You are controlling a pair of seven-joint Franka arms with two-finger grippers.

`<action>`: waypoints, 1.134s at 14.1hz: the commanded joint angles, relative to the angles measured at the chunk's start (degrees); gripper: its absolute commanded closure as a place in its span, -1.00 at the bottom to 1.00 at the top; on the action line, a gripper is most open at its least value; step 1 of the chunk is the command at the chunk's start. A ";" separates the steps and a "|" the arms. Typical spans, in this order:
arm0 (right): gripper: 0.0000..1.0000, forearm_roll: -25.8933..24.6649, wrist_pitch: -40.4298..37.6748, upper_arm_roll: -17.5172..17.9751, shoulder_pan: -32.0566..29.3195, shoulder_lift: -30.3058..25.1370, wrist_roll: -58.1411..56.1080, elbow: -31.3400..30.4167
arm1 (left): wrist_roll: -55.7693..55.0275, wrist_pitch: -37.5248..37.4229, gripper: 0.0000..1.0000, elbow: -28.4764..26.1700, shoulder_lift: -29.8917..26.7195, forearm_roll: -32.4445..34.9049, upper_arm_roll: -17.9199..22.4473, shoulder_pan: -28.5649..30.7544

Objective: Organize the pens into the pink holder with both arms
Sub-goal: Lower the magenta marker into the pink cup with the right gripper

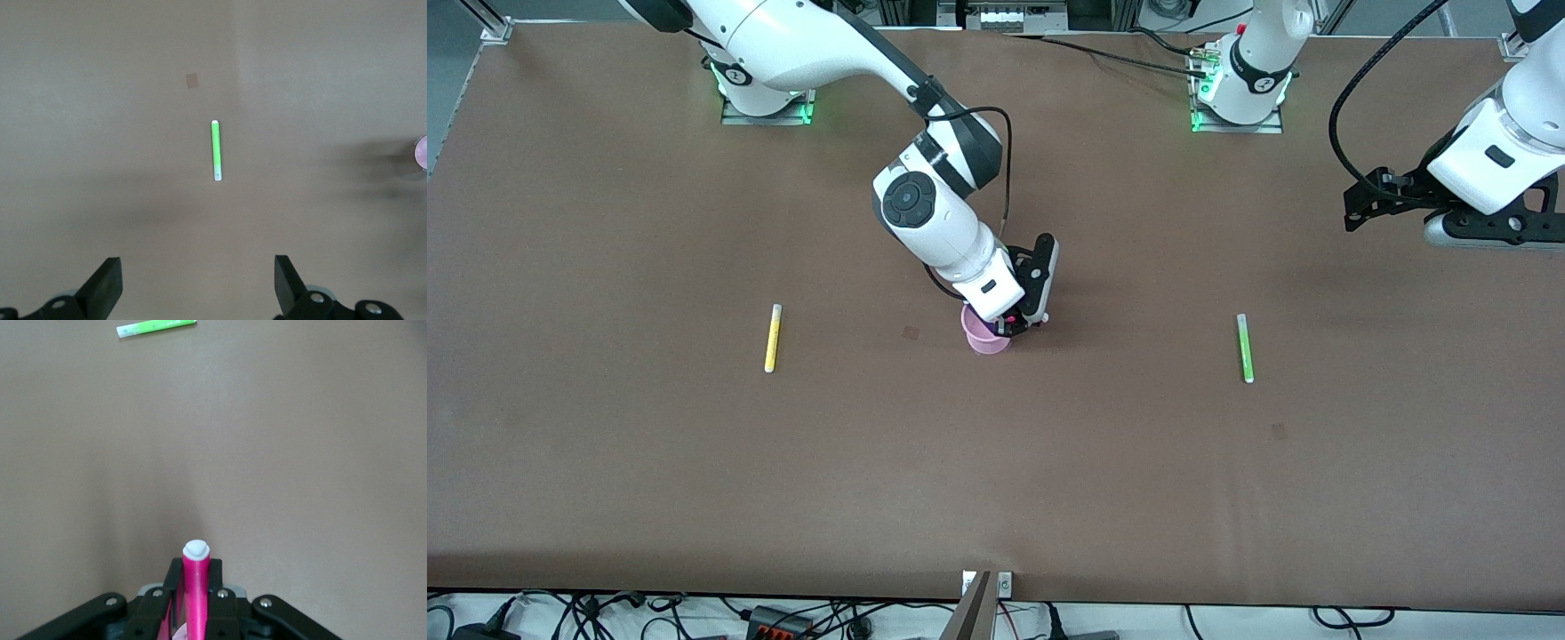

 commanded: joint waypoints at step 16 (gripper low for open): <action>1.00 0.05 1.09 0.49 -2.66 -0.85 -4.15 -3.28 | -0.57 -0.17 -1.00 1.56 -0.21 -1.25 0.08 -0.07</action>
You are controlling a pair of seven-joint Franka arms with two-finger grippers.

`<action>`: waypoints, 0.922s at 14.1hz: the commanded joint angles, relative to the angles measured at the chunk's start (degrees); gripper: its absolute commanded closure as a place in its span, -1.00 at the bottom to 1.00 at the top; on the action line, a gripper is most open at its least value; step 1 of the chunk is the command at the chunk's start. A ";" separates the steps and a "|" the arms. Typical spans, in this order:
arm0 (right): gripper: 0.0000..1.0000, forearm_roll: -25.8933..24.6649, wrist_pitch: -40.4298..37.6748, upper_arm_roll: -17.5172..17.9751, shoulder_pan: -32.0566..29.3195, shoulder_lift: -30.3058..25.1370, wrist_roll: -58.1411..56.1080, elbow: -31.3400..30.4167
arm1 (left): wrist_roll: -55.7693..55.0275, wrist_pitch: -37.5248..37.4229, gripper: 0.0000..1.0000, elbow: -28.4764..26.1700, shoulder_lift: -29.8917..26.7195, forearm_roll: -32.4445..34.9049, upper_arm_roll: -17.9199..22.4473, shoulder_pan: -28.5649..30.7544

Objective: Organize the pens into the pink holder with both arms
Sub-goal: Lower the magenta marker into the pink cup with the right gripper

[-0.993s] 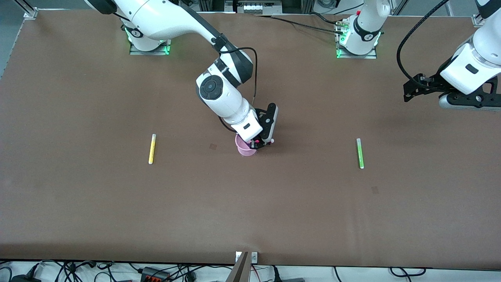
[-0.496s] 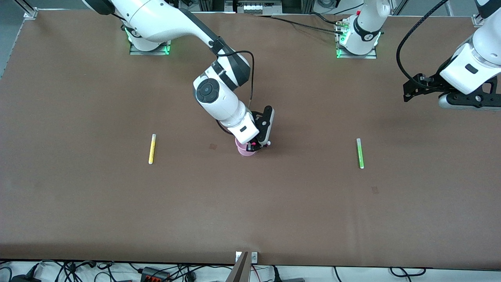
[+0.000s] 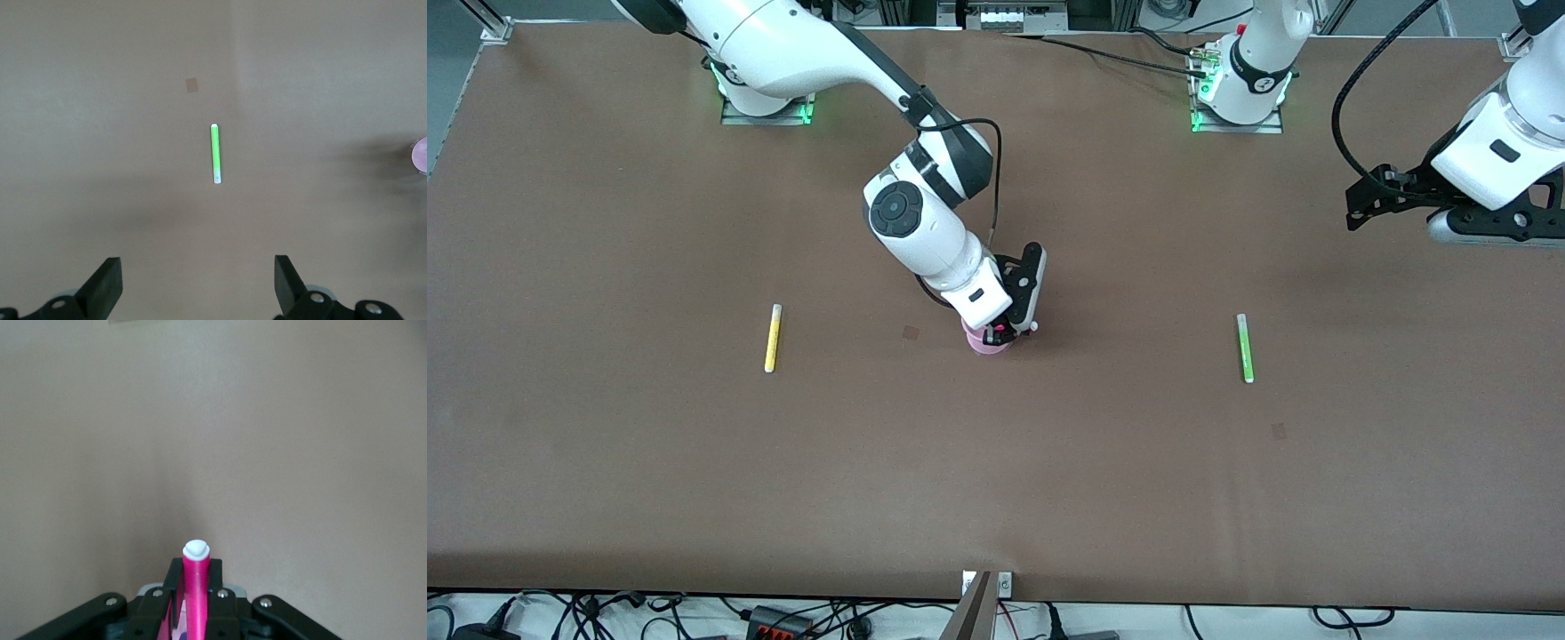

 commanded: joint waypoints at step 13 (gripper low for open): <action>-1.00 0.93 0.63 0.84 -0.65 -1.38 -0.18 -1.95 | -0.92 -0.08 -1.00 1.67 0.33 -1.17 0.12 -0.04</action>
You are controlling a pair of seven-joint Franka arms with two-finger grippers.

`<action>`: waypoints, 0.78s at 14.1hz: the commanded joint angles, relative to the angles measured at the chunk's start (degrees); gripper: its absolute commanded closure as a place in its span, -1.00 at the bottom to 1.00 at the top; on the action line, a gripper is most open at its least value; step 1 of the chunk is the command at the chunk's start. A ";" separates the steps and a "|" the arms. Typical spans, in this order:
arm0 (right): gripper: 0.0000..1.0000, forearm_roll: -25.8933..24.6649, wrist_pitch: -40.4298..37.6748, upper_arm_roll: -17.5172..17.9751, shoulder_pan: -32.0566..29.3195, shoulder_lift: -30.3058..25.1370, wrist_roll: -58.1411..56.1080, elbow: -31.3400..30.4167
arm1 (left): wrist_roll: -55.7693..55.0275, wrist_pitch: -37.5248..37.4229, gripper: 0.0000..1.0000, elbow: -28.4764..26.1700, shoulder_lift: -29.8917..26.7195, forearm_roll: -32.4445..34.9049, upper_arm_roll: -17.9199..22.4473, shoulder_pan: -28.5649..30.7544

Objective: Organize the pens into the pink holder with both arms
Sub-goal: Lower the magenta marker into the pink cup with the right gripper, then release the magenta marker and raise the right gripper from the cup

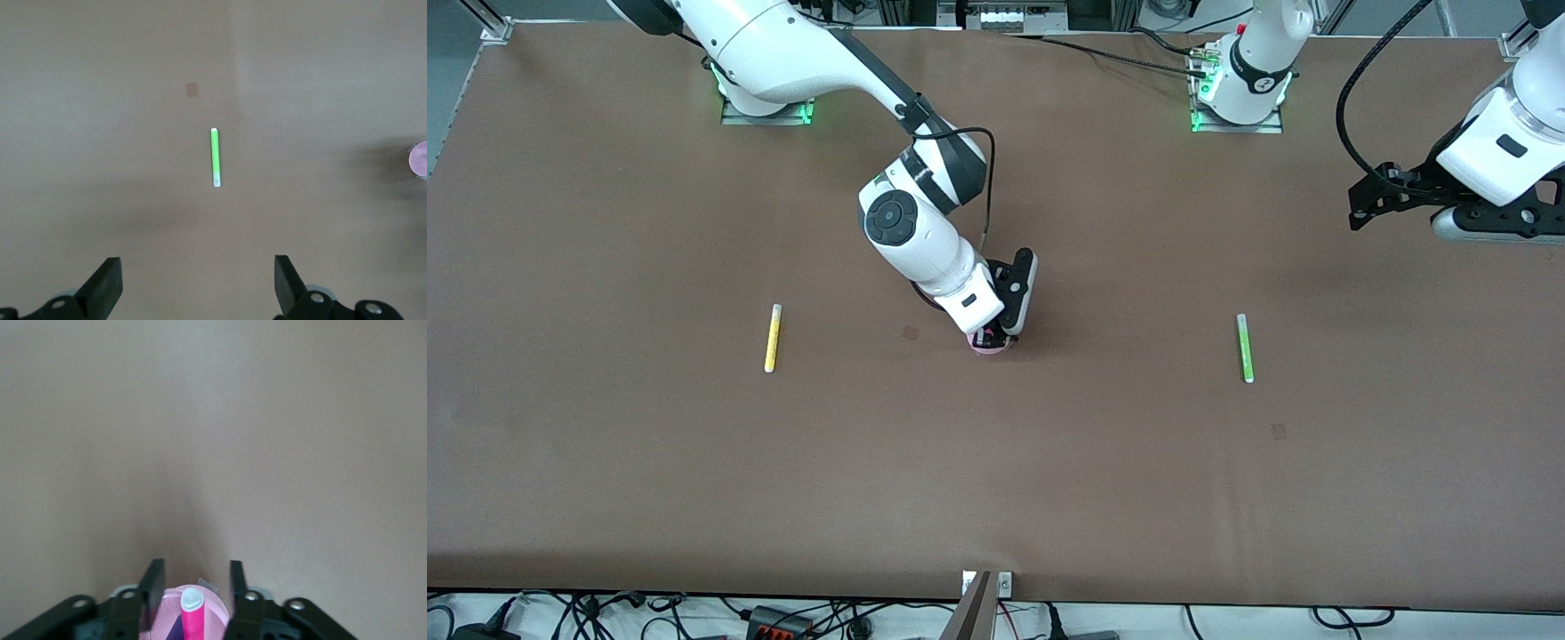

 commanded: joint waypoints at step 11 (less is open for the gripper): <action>-1.00 0.71 -21.65 0.05 -6.44 -14.67 33.66 2.66 | -0.50 -0.26 -1.00 1.02 0.33 -1.17 0.12 -0.08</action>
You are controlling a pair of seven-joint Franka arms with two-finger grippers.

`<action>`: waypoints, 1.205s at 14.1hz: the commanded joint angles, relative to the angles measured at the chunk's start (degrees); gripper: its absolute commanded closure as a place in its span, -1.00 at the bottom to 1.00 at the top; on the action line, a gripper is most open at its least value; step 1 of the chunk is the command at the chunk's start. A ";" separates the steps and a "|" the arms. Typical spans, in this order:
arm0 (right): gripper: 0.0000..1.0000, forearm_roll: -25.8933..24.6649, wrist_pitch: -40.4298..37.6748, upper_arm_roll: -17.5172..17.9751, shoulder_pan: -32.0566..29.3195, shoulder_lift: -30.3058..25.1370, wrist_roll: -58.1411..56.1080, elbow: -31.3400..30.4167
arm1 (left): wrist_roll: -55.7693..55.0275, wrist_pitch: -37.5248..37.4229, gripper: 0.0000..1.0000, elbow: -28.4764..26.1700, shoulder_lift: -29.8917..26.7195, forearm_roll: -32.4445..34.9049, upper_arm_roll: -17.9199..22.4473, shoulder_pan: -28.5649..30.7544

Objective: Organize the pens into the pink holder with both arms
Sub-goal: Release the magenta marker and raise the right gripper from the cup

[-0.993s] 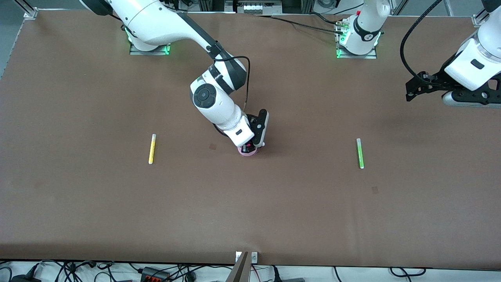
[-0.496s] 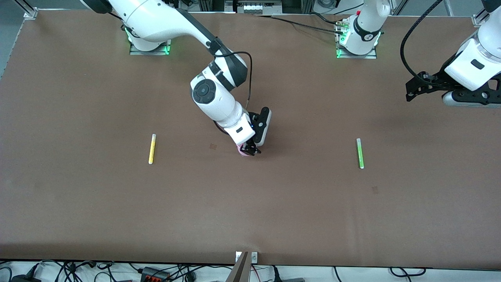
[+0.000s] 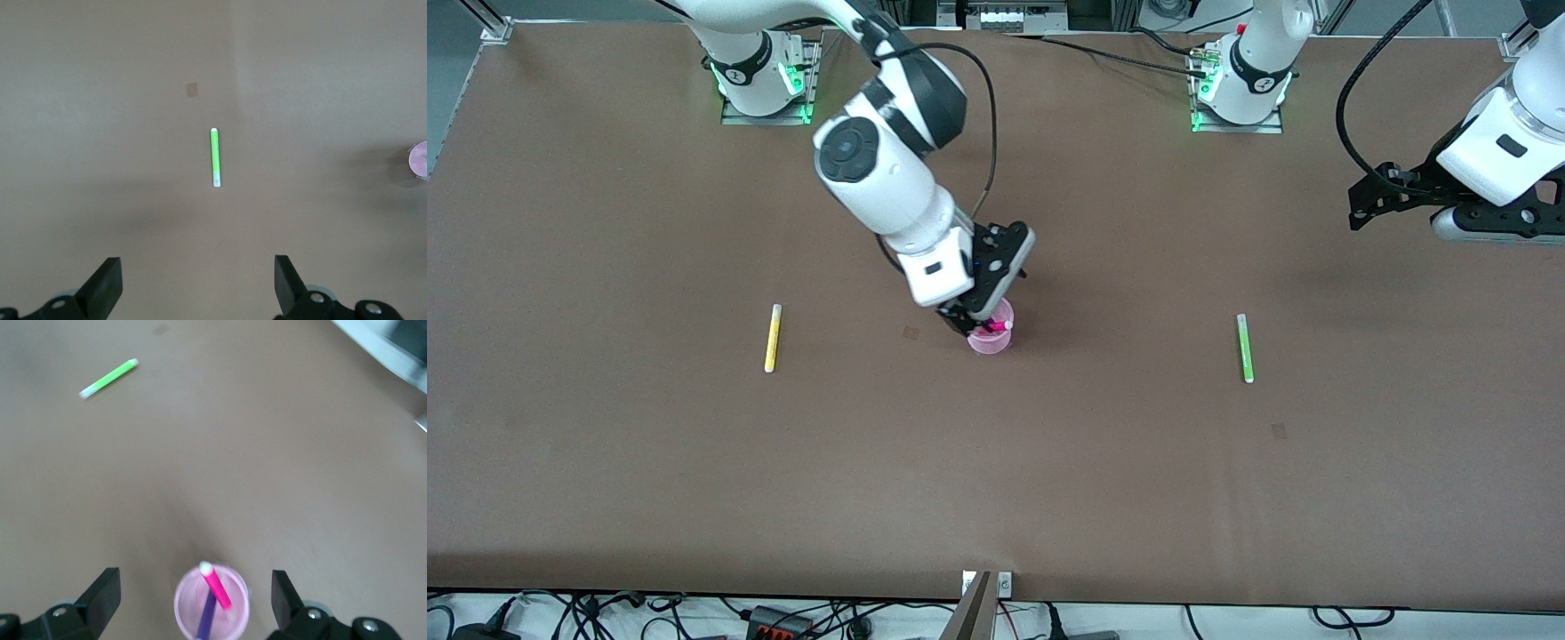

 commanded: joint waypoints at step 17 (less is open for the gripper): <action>-1.00 -11.76 -36.38 -17.15 -14.14 -7.69 21.45 3.91 | -0.47 -0.34 -1.00 1.01 0.33 -1.25 0.12 0.03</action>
